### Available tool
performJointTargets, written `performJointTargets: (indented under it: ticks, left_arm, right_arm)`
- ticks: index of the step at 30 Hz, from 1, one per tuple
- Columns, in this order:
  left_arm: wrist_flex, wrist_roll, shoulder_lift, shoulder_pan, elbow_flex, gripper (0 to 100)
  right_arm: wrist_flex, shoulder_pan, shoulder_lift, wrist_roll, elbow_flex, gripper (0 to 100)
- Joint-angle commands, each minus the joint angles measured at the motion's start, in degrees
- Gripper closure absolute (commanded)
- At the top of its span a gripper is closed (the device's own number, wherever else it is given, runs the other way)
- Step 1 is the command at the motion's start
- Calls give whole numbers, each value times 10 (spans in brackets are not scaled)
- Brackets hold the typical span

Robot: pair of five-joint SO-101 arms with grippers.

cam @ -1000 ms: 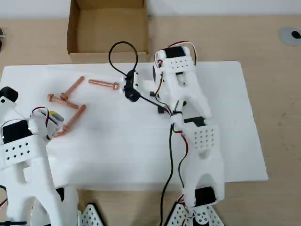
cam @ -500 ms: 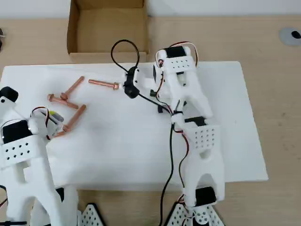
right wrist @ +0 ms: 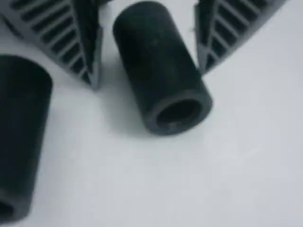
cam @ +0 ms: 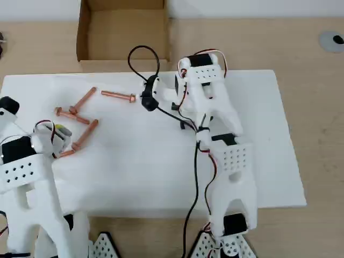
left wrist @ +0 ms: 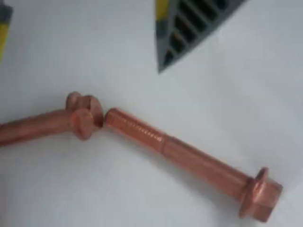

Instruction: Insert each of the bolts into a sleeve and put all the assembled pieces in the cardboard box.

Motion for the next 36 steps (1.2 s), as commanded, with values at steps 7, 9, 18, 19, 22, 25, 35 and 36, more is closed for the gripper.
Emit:
performJointTargets:
  ticks: [7,9,18,19,22,25,35,36]
  left_arm:
    - [-4,-6,-11,0,-28,764]
    - [-4,-16,-11,-2,-28,764]
    - [-2,-107,-12,-5,-25,767]
    - [-2,-113,-12,-5,-26,767]
    - [-3,-125,-12,-5,-28,767]
    - [-3,-139,-12,-5,-28,767]
    - [24,-160,-12,-5,-40,767]
    - [32,-160,-12,-5,-46,767]
  right_arm:
    - [-5,7,7,13,51,818]
    - [-22,7,6,24,73,818]
    - [-64,0,-20,69,123,818]
    - [-61,-5,-22,74,126,818]
    - [-47,-21,-25,108,142,818]
    - [-46,-27,-25,112,141,820]
    - [-47,-22,-25,110,145,822]
    - [-47,-22,-25,110,145,825]
